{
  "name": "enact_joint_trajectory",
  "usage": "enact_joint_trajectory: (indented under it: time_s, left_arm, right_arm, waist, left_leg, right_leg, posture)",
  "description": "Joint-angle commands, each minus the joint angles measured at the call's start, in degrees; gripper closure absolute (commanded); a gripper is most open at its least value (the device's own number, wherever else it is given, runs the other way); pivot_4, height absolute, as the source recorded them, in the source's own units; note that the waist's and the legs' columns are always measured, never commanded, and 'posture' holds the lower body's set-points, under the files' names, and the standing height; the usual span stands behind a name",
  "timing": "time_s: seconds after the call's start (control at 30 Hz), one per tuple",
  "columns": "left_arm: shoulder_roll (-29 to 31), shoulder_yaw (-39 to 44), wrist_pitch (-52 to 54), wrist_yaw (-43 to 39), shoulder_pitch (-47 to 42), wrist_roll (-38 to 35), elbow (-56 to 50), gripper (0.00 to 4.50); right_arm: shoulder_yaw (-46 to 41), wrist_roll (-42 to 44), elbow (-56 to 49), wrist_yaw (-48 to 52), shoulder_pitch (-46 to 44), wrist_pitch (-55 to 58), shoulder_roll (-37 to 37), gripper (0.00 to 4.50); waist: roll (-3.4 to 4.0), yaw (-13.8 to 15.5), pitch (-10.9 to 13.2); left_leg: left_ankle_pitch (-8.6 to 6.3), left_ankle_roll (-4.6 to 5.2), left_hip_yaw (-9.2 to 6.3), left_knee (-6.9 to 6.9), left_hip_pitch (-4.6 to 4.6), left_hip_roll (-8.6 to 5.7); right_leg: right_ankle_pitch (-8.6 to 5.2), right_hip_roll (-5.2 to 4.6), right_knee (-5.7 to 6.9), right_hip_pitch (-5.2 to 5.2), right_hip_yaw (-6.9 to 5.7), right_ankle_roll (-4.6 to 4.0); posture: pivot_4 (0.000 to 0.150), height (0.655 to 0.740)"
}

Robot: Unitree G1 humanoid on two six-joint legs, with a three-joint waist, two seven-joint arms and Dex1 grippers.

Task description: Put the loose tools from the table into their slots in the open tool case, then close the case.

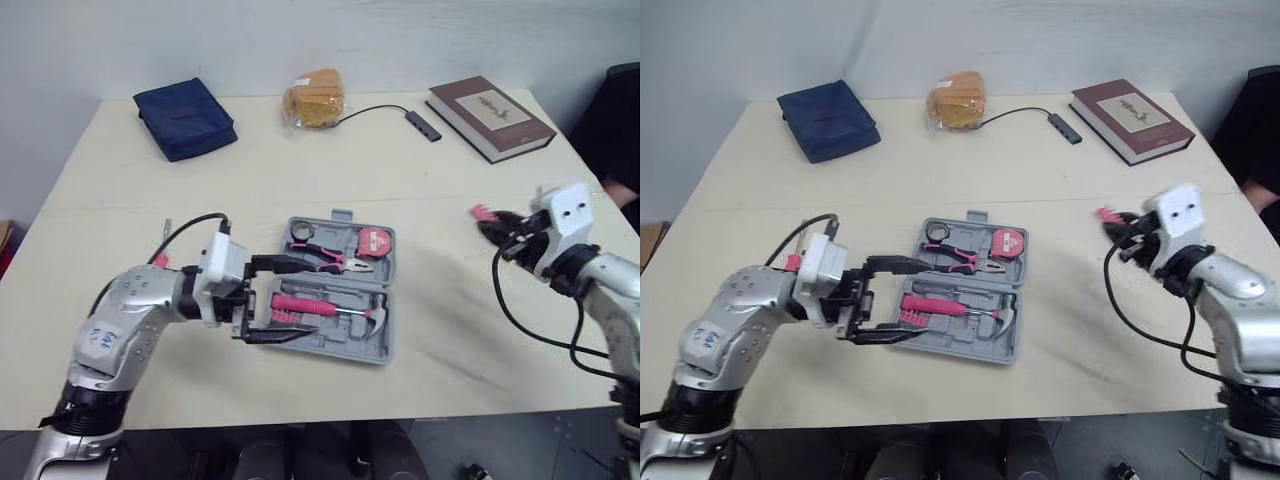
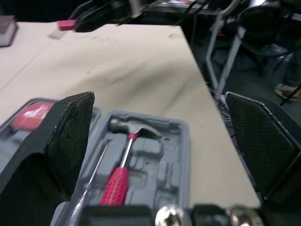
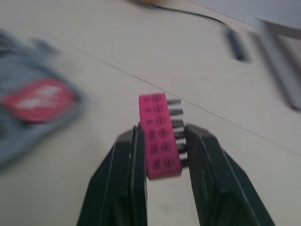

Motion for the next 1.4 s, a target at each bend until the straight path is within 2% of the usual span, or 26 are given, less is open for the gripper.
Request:
enact_joint_trajectory:
  time_s: [0.03, 0.13, 0.23, 0.3, 0.4, 0.53, 0.77, 1.0, 1.4]
  left_arm:
    - [0.7, 2.9, -3.3, -0.4, 0.2, 0.0, -0.7, 0.00]
    - [3.0, 3.0, -3.6, -1.2, -0.5, 1.3, -0.3, 0.00]
    - [4.6, 3.2, -4.2, -2.7, -0.9, 0.9, 0.1, 0.00]
    - [6.6, 2.8, -5.0, -5.4, 0.5, 1.4, 0.0, 0.00]
    - [7.6, 3.8, -1.0, -5.8, 1.8, -2.5, -0.4, 0.00]
    - [8.0, 3.1, -4.7, -6.8, 4.9, 1.5, -0.1, 0.00]
    - [9.6, 5.9, -4.7, -5.5, 9.1, 2.2, 0.3, 0.00]
    - [9.4, 7.5, -3.8, -2.6, 11.1, 1.6, -1.8, 0.00]
    - [9.4, 9.1, -3.9, -0.4, 15.1, 1.9, -3.6, 0.00]
  right_arm:
    - [5.3, 10.8, -10.7, 9.2, -1.8, 8.9, -3.1, 3.69]
    - [11.0, 11.8, -13.8, 5.6, -6.4, 14.9, -1.2, 3.69]
    - [12.8, 17.4, -15.6, 1.2, -10.5, 22.7, 3.2, 3.69]
    - [17.4, 16.9, -17.4, 0.3, -12.2, 25.8, 4.4, 3.69]
    - [22.6, 14.4, -17.3, -3.4, -14.6, 30.0, 6.2, 3.69]
    - [27.4, 10.1, -16.4, -5.7, -15.6, 30.6, 7.0, 3.69]
    - [29.1, 7.0, -16.0, -8.2, -16.0, 31.8, 9.2, 3.69]
    - [32.9, 3.5, -14.7, -5.8, -17.6, 30.9, 8.0, 3.69]
    - [38.8, -0.3, -9.4, -3.3, -21.9, 30.7, 12.1, 3.69]
  waist:
    - [-0.11, 0.1, 0.1]
    - [-0.22, 0.2, 0.1]
    - [-0.21, 0.2, 0.1]
    - [-0.22, 0.2, 0.1]
    - [-0.23, 0.2, 0.1]
    - [-0.23, 0.2, 0.1]
    - [-0.23, 0.1, 0.1]
    - [-0.23, 0.1, 0.1]
    - [-0.23, -0.1, 0.1]
  left_leg:
    - [0.00, 0.00, -0.02, 0.00, -0.02, 0.00]
    - [-0.01, -0.03, -0.06, 0.09, -0.08, -0.04]
    - [-0.03, -0.10, -0.05, 0.13, -0.13, -0.06]
    - [-0.03, -0.16, -0.07, 0.12, -0.30, -0.03]
    - [0.06, -0.29, -0.01, 0.18, -0.80, -0.05]
    - [0.04, -0.24, 0.10, 0.24, -0.87, -0.11]
    - [-0.06, -0.08, 0.09, 0.79, -0.90, -0.05]
    - [-0.09, -0.13, 0.05, 0.80, -0.91, -0.01]
    - [-0.11, -0.11, 0.11, 0.85, -0.90, 0.00]
  right_leg:
    - [0.00, -0.03, 0.00, 0.00, -0.01, 0.00]
    - [0.01, -0.24, -0.02, -0.01, -0.05, 0.00]
    - [0.05, -0.32, -0.07, -0.03, -0.08, -0.01]
    - [0.05, -0.32, -0.05, -0.18, -0.09, -0.02]
    - [0.03, -0.21, 0.34, -0.73, -0.16, -0.07]
    - [0.04, -0.15, 0.30, -0.76, -0.44, -0.05]
    - [0.06, -0.21, 0.37, -0.74, -0.51, 0.00]
    - [0.05, -0.26, 0.40, -0.77, -0.29, -0.04]
    - [0.05, -0.26, 0.46, -0.79, -0.30, -0.04]
  posture:
    - [0.150, 0.7400]
    - [0.150, 0.7400]
    - [0.150, 0.7400]
    - [0.150, 0.7400]
    - [0.150, 0.7400]
    - [0.150, 0.7400]
    - [0.150, 0.7400]
    - [0.150, 0.7400]
    - [0.150, 0.7400]
